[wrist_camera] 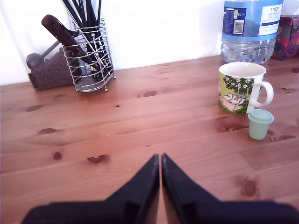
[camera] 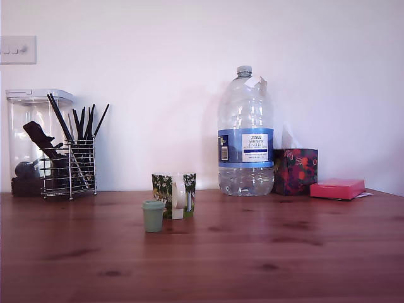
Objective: Pick up the coffee capsules from the table one by one and drop them inside the nearest coffee cup
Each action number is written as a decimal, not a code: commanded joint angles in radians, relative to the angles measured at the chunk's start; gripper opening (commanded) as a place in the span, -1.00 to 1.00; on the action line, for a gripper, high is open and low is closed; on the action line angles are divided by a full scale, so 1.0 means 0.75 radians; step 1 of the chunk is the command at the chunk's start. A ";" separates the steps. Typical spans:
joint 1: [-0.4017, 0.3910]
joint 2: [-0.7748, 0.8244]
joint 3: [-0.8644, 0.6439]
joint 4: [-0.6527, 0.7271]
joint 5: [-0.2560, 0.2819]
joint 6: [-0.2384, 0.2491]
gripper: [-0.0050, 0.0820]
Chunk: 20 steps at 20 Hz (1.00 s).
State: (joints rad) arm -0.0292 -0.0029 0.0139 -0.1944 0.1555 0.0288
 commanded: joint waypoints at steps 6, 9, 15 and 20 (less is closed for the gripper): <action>0.002 -0.013 -0.026 -0.014 0.002 -0.003 -0.91; 0.001 -0.013 -0.025 0.061 0.003 -0.024 -0.92; 0.001 -0.013 -0.004 0.221 0.013 -0.122 -0.93; 0.002 -0.013 -0.003 0.072 0.011 -0.135 -0.93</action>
State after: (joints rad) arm -0.0292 -0.0029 0.0147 -0.1253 0.1631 -0.0692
